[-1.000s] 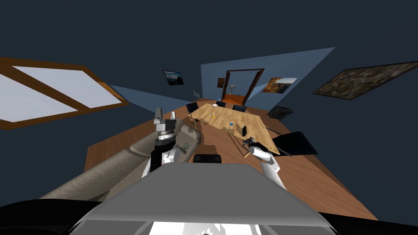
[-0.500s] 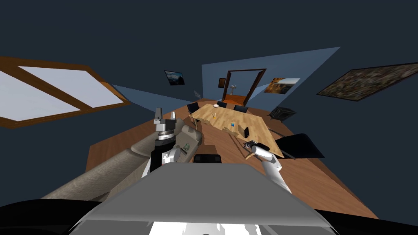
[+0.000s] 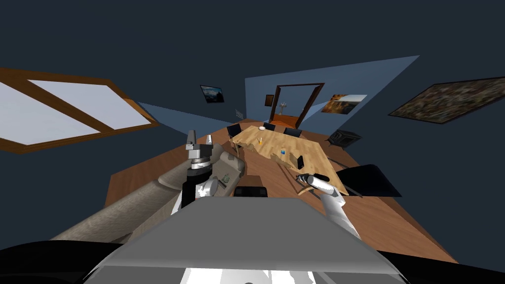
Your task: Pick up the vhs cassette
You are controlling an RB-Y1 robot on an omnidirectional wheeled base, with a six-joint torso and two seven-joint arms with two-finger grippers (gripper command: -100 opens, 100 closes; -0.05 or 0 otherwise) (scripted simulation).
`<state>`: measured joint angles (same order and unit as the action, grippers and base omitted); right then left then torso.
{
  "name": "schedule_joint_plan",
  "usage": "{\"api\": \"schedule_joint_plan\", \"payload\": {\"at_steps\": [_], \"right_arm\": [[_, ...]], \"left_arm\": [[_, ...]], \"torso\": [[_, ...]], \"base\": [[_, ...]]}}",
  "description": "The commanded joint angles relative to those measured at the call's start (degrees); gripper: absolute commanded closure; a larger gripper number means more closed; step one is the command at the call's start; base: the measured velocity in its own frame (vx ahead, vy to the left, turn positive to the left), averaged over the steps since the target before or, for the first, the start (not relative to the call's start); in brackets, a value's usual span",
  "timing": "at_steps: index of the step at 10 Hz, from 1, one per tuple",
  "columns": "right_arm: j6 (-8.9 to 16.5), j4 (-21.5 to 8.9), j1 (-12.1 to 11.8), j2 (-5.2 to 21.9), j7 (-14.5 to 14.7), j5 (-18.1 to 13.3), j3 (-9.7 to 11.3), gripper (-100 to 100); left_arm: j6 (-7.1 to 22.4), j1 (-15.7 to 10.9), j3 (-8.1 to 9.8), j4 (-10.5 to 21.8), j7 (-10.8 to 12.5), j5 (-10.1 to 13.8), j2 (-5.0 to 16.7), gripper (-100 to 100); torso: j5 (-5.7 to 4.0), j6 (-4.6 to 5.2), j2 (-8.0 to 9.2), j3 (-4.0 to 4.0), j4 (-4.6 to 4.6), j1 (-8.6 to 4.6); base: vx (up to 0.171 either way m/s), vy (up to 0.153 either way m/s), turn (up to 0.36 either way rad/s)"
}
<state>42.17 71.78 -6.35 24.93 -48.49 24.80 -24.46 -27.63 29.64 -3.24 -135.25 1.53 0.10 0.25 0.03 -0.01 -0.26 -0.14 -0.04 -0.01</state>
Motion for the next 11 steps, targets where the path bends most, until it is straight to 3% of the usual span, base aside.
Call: {"api": "schedule_joint_plan", "payload": {"at_steps": [1, 2, 3, 4, 5, 8, 11], "right_arm": [[2.86, -1.83, 0.54, 0.73, -1.44, 0.70, -0.45, -100], [4.65, -3.98, 1.64, 2.28, -3.90, 1.89, -1.33, -100], [6.45, -4.54, 1.64, 2.28, -3.90, 1.89, -1.33, -100], [8.30, -6.61, 2.69, 3.89, -6.32, 3.06, -2.14, -100], [9.68, -7.12, 2.69, 3.89, -6.32, 3.06, -2.14, -100], [14.79, -11.86, 4.64, 7.17, -10.91, 5.31, -3.57, -100], [18.48, -14.00, 5.53, 8.80, -13.08, 6.39, -4.19, -100]], "left_arm": [[0.00, 0.00, 0.00, 0.00, 0.00, 0.00, 0.00, 0], [0.00, 0.00, 0.00, 0.00, 0.00, 0.00, 0.00, 0], [0.00, 0.00, 0.00, 0.00, 0.00, 0.00, 0.00, 0], [0.00, 0.00, 0.00, 0.00, 0.00, 0.00, 0.00, 0], [0.00, 0.00, 0.00, 0.00, 0.00, 0.00, 0.00, 0], [0.00, 0.00, 0.01, 0.00, 0.00, 0.00, 0.00, 0], [0.00, 0.00, 0.00, 0.00, 0.00, 0.00, 0.00, 0]], "torso": [[0.00, 0.00, 0.00, 0.00, 0.00, 0.00], [-0.01, 0.02, 0.00, 0.00, -0.01, -0.01], [0.00, 0.00, -0.04, -0.02, -0.01, 0.00], [-0.01, 0.02, -0.01, -0.01, -0.01, -0.02], [-0.02, 0.00, 0.02, 0.00, 0.00, -0.10], [-0.04, 0.03, 0.08, 0.04, 0.01, -0.15], [-0.03, 0.01, 0.13, 0.07, 0.02, -0.12]], "base": [[0.060, 0.003, 0.028], [0.071, 0.007, 0.054], [0.060, 0.000, 0.030], [0.055, -0.022, 0.066], [0.021, -0.025, 0.073], [0.037, -0.033, 0.074], [0.026, -0.028, 0.081]]}}
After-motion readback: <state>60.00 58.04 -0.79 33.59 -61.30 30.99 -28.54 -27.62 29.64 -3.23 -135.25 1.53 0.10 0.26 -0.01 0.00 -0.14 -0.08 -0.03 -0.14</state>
